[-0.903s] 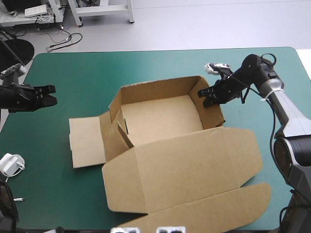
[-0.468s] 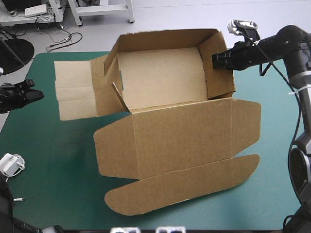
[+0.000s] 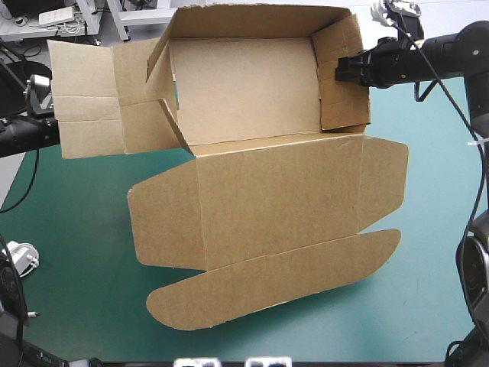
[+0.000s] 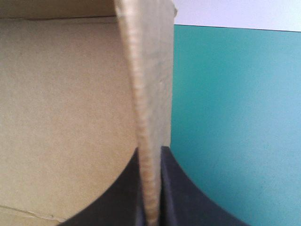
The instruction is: Fold the box
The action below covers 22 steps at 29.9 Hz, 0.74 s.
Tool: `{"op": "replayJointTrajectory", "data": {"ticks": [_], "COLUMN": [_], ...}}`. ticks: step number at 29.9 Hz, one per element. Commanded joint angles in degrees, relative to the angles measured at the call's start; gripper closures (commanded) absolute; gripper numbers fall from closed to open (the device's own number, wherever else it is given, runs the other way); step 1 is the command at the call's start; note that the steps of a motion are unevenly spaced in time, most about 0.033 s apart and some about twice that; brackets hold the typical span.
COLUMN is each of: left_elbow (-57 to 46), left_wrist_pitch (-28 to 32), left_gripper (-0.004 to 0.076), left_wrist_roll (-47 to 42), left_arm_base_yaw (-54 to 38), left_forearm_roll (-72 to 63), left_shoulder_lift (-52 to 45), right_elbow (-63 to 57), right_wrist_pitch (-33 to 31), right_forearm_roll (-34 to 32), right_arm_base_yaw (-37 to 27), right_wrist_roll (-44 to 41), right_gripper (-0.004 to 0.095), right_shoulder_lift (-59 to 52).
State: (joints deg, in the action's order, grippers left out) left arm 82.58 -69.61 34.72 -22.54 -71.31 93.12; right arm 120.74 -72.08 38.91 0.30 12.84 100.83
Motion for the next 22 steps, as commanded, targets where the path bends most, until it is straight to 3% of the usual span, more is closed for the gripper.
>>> {"op": "replayJointTrajectory", "data": {"ticks": [1,8,14,22], "left_elbow": [1.8,1.9,1.9,1.9], "left_wrist_pitch": [-4.4,-4.4,-4.4,-4.4], "left_gripper": [0.0724,0.0724,0.0724,0.0724], "left_wrist_roll": [1.4,1.8,1.8,1.3], "left_arm_base_yaw": [4.3,8.3,8.3,11.2], "left_forearm_roll": [-7.6,-8.1,-8.4,-8.4], "left_shoulder_lift": [-4.0,-6.0,-8.7,-10.2], "right_elbow": [1.9,1.9,1.8,1.8], "right_wrist_pitch": [0.5,0.8,4.6,9.0], "right_forearm_roll": [3.5,1.8,-7.3,-7.7], "right_arm_base_yaw": [-0.3,0.3,5.6,9.0], "right_wrist_roll": [-1.1,-1.3,-3.0,-4.2], "right_gripper": [0.0926,0.0924,0.0924,0.0924], "right_shoulder_lift": [-2.1,-0.2,0.6,2.1]}}
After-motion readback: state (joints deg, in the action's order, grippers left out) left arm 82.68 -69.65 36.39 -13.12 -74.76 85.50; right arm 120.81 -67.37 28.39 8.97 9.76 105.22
